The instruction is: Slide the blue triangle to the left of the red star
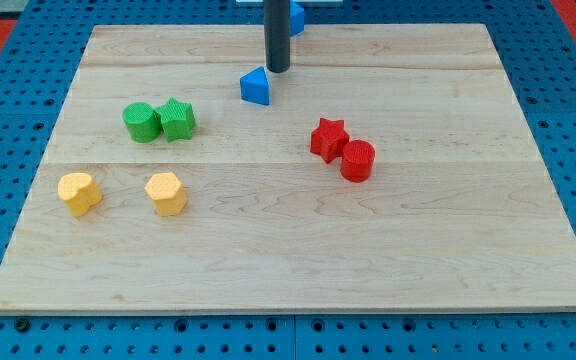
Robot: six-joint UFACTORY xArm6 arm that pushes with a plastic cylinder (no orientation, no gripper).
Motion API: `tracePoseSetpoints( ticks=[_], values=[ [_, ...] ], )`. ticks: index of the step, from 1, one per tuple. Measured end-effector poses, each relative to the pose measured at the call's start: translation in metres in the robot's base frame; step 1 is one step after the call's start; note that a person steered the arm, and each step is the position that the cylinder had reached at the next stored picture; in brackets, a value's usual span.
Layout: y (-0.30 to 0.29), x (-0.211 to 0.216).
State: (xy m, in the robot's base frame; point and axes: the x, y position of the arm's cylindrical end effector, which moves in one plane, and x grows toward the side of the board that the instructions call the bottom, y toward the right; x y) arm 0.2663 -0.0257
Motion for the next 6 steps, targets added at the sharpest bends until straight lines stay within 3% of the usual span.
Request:
tracePoseSetpoints(
  ticks=[1,4,5,6],
  values=[
    [-0.027,0.031],
    [0.004,0.135],
    [-0.004,0.096],
    [0.042,0.091]
  ],
)
